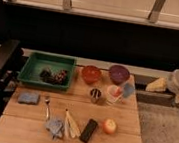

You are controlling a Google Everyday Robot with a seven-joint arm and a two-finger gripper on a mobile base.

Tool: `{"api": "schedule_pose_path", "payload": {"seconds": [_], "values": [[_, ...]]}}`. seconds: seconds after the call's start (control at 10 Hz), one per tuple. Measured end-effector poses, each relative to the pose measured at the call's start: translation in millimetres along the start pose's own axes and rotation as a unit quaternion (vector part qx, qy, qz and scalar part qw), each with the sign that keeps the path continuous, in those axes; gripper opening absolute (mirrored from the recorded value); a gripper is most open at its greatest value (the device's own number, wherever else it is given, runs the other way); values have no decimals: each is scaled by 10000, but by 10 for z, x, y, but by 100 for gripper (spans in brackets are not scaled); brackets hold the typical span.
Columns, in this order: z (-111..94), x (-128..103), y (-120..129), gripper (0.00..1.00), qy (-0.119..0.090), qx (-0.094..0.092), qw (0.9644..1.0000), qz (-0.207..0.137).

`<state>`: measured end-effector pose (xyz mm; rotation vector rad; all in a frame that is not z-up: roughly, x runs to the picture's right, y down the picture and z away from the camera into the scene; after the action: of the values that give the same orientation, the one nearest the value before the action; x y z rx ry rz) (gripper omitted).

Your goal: Wipe table surface with towel

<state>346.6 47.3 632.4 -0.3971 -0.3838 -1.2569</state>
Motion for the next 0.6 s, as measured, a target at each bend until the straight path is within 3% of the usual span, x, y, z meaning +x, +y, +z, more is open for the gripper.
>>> {"api": "schedule_pose_path", "payload": {"seconds": [0.3,0.5,0.6], "values": [[156,-302,-601,80,-431,453,9970,-461],[214,-537,-1048,80,-717,861,9911,-725],[241,-681,-1305,80,-861,1107,9862,-877]]}}
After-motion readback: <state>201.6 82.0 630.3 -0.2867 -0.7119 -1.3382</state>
